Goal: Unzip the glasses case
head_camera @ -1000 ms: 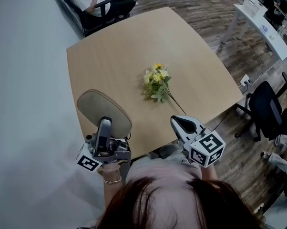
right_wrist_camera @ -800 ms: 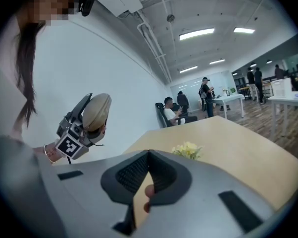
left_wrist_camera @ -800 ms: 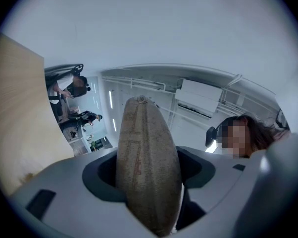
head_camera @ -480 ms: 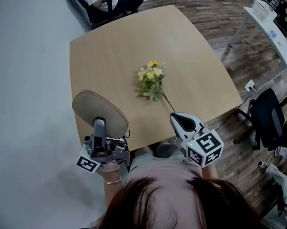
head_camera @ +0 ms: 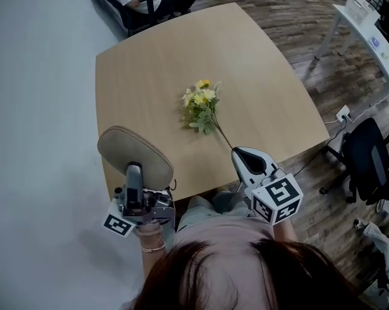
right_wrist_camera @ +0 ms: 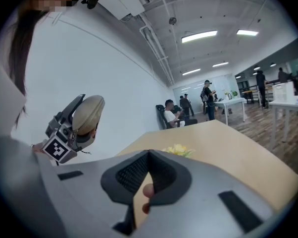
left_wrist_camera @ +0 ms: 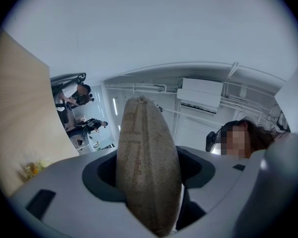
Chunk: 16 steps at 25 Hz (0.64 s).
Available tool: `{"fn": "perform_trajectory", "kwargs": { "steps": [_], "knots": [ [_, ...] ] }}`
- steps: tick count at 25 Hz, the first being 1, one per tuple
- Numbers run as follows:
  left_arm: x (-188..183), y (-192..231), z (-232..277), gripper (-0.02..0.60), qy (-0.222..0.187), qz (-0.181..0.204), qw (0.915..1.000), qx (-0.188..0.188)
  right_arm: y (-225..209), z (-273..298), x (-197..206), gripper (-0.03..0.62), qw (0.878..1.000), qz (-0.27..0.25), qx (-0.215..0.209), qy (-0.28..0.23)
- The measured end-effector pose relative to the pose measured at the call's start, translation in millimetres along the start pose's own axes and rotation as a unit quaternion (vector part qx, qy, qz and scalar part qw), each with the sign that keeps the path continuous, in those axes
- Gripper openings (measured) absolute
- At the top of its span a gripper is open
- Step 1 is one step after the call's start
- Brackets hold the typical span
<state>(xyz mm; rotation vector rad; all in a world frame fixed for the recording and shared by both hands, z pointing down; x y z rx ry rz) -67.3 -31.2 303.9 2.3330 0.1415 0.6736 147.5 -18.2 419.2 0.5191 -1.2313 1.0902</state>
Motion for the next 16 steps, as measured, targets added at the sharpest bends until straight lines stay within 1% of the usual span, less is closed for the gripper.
{"fn": "perform_trajectory", "kwargs": {
  "steps": [3, 7, 9, 13, 16],
  "knots": [
    [0, 3, -2, 0.288, 0.004, -0.003, 1.0, 0.0, -2, 1, 3, 0.015, 1.0, 0.009, 0.016, 0.005],
    [-4, -1, -6, 0.288, 0.007, -0.01, 0.9999, 0.005, 7, 3, 7, 0.015, 1.0, 0.006, 0.022, 0.013],
    [-8, -3, -15, 0.288, 0.008, -0.01, 0.9999, -0.003, 19, 6, 11, 0.015, 1.0, 0.002, 0.014, 0.021],
    [-23, -19, -42, 0.288, -0.004, -0.007, 0.9999, -0.014, 56, 10, 18, 0.015, 0.999, -0.006, -0.016, 0.033],
    [-35, -28, -63, 0.288, -0.008, -0.011, 0.9996, -0.023, 82, 16, 23, 0.015, 0.999, -0.012, -0.028, 0.041]
  ]
}}
Point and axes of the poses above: the fingertips, and each gripper's own axes: z forward along the fingers, y to its left, x out of its underside, the point moved 2 cm from there along -z, backward along the fingers, and after that the axes turned 4 degrees about x, right-handed, at the moved point
